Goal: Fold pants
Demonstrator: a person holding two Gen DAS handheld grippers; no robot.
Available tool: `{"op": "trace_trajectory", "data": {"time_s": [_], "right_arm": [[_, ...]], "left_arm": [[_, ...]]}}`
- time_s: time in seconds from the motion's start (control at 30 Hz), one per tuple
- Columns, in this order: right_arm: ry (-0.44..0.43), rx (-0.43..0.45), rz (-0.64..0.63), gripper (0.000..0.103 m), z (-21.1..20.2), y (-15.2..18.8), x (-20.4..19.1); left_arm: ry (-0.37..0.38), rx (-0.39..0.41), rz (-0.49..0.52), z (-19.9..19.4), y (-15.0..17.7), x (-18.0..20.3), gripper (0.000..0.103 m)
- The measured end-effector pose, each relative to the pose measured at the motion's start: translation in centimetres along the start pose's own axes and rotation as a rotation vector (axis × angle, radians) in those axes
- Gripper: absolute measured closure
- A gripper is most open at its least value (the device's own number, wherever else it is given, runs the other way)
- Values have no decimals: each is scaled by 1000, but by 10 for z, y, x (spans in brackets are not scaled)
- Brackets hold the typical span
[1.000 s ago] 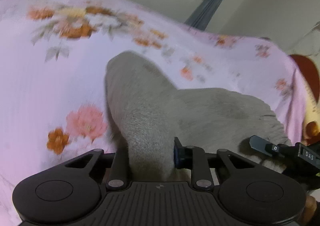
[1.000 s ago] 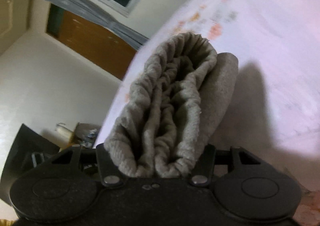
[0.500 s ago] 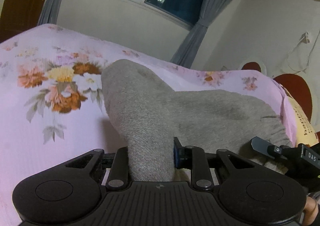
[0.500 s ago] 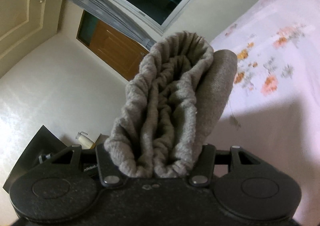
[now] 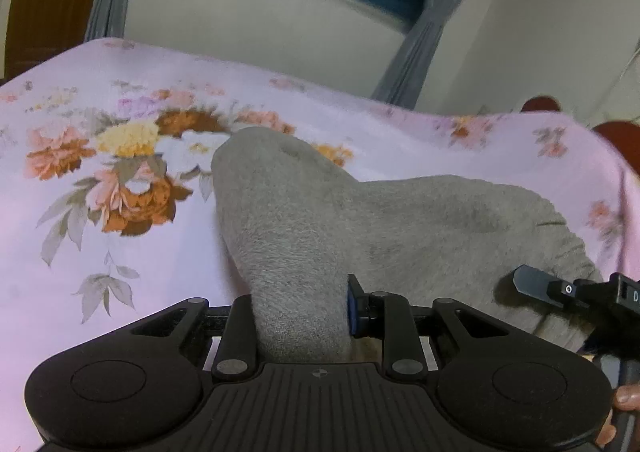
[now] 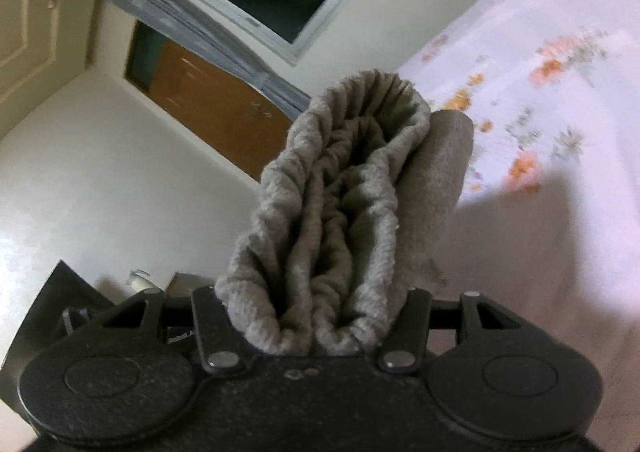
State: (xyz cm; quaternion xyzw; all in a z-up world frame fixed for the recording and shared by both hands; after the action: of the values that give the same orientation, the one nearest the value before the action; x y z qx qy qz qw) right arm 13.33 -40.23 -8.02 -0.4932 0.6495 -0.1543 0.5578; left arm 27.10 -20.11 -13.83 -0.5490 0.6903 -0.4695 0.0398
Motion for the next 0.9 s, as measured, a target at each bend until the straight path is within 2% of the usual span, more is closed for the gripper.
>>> {"op": "trace_trajectory", "data": {"time_s": [0.13,0.23,0.3,0.33,0.37,0.43,0.53,0.6,0.7,0.8,0.87,0.9], "right_arm": [[82,-26,20,48,12,11,33],[149,-54,58,45,17,26,60],[218,-72,78,39,18,38,77],[240,-79,89,38,17,43,83],[242,-76,91,38,16,47,85],[256,-74,79,34,13,48,81],[313,-36,64,24,0,39,81],[355,3,65,23,-17,29,82],[421,29,-18,25,-32,15,70],[479,14,-188,38,-26,3,40],[517,-5,-314,51,-14,0,21],[530,-20,-364,52,-8,-1,16]], "left_arm": [[-52,-27,33,29,13,-9,79],[-96,-56,57,45,31,-18,77],[-136,-74,71,52,45,-26,66],[-150,-84,68,55,49,-31,56],[-155,-86,52,55,52,-36,50],[-155,-85,37,52,53,-42,46],[-167,-82,47,42,50,-45,46],[-200,-53,62,30,45,-47,46],[-233,19,97,12,32,-44,46],[-215,66,135,-3,22,-27,46],[-204,56,169,-4,23,-12,46],[-205,47,188,-3,26,-5,46]]}}
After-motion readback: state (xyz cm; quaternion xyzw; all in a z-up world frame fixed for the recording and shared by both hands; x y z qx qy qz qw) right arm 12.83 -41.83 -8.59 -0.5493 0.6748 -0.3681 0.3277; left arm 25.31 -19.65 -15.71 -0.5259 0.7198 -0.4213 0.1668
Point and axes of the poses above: each gripper's, at about its wrist camera, not at the fingertips, and z roughly the way its jaws point, x to its right, y to its underside, the point moved 9 cm from there along z, roughly the way its jaws point, and after that the axes turned 9 degrees about -z, right-handed, at the moved point
